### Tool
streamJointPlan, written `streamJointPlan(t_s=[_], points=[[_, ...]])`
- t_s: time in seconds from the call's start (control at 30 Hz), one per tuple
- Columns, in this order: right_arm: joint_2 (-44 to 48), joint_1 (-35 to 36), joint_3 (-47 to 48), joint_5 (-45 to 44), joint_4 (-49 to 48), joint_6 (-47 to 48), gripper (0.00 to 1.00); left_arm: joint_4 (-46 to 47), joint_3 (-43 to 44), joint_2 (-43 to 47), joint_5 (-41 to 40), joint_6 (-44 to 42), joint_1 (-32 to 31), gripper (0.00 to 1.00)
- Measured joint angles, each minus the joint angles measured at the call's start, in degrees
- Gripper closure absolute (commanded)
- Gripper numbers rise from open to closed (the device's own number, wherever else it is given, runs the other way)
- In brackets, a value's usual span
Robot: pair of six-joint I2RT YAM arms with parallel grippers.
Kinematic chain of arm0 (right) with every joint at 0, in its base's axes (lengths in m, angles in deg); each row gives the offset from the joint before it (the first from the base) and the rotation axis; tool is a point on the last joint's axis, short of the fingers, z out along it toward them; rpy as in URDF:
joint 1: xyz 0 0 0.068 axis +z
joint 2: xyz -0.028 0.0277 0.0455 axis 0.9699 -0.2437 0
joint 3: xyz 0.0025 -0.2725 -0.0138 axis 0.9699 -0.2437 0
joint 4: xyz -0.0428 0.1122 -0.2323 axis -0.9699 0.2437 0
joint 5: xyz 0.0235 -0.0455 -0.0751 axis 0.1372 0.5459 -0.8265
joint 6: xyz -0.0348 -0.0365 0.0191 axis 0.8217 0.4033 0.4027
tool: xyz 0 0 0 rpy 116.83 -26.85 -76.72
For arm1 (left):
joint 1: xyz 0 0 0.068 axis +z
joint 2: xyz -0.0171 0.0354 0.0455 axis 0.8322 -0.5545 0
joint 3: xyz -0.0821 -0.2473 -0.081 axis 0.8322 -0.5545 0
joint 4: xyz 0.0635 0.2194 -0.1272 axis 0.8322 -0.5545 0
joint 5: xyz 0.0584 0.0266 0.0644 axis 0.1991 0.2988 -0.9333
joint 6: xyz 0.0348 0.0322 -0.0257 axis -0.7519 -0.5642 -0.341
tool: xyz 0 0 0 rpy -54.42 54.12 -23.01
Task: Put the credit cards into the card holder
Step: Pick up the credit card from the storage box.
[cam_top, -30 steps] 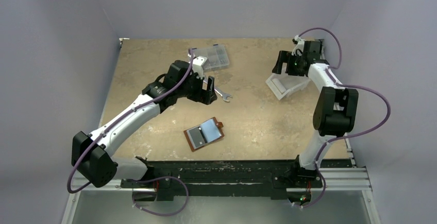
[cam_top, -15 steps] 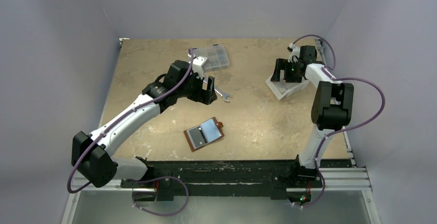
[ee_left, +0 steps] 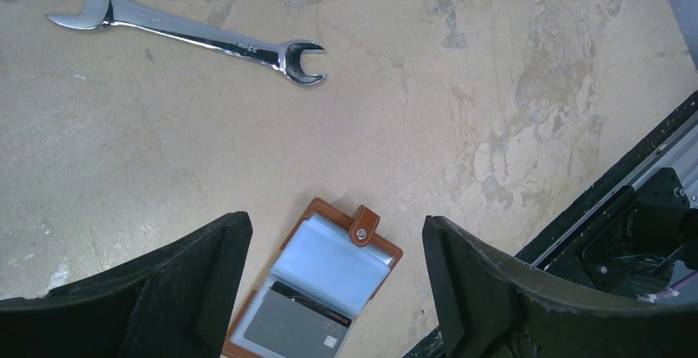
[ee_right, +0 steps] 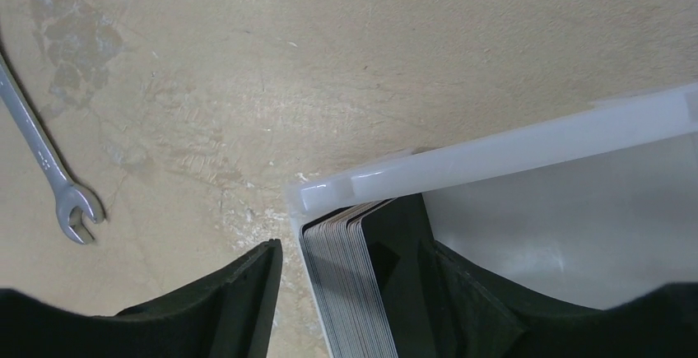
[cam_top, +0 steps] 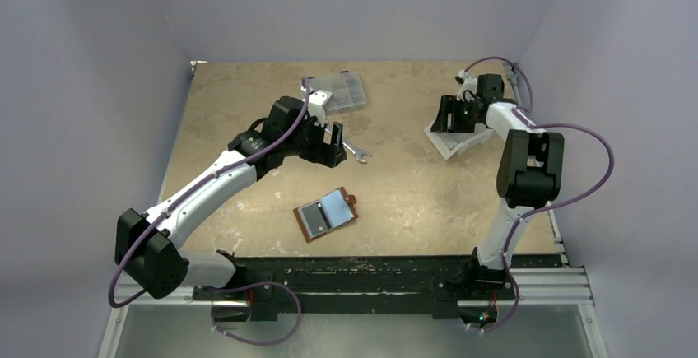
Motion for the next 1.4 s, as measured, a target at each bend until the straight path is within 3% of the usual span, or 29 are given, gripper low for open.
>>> streamJointPlan(t_s=[0.17, 0.53, 0.8, 1.37, 1.4], points=[[0.0, 0.0, -0.6, 1.2, 0.0, 0.0, 0.45, 0.0, 0.0, 0.0, 0.0, 0.0, 0.0, 0.18], [0.0, 0.0, -0.6, 1.3, -0.4, -0.1, 0.54, 0.0, 0.0, 0.0, 0.0, 0.0, 0.0, 0.18], [0.5, 0.0, -0.8, 1.3, -0.3, -0.2, 0.48, 0.0, -0.1, 0.0, 0.0, 0.0, 0.0, 0.18], [3.4, 0.0, -2.2, 2.8, 0.0, -0.5, 0.54, 0.0, -0.1, 0.0, 0.0, -0.1, 0.0, 0.18], [3.5, 0.0, -2.2, 2.8, 0.0, -0.5, 0.50, 0.0, -0.1, 0.0, 0.0, -0.2, 0.0, 0.17]])
